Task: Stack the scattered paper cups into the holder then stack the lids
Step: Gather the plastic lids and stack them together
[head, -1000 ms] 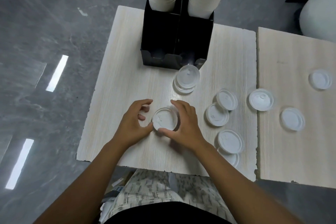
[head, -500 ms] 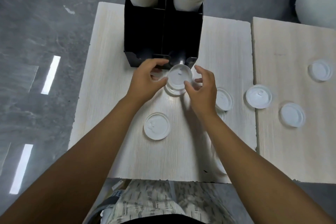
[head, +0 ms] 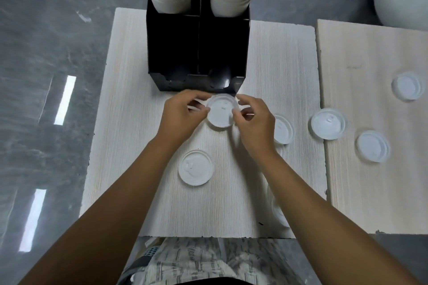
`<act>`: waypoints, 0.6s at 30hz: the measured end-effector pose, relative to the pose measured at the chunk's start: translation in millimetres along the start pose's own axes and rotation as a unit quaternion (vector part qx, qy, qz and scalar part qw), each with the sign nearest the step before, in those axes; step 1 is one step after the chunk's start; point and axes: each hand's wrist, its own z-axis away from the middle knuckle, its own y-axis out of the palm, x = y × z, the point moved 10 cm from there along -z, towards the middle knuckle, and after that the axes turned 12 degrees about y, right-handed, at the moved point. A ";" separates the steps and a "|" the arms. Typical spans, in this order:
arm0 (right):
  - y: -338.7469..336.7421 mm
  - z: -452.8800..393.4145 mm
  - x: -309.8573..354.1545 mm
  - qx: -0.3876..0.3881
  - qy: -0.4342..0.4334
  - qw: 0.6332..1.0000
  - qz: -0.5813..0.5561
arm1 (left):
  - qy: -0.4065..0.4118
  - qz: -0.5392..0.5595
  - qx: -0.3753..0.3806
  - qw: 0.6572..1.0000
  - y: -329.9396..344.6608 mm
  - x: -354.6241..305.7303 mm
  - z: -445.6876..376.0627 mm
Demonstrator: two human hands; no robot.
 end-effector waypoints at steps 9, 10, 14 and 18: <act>21.1 6.0 -14.4 0.107 0.003 0.993 0.054 | -0.002 -0.021 0.090 0.996 15.6 17.4 10.3; 23.8 4.9 -14.0 0.115 -0.001 0.991 0.064 | -0.002 -0.019 0.096 0.995 18.1 18.1 8.9; 32.6 2.4 -6.1 0.144 -0.027 0.985 0.087 | 0.001 -0.009 0.112 0.994 26.1 18.2 3.8; 32.7 6.9 0.5 0.149 -0.030 0.985 0.085 | 0.017 -0.017 0.102 0.994 17.0 8.4 8.9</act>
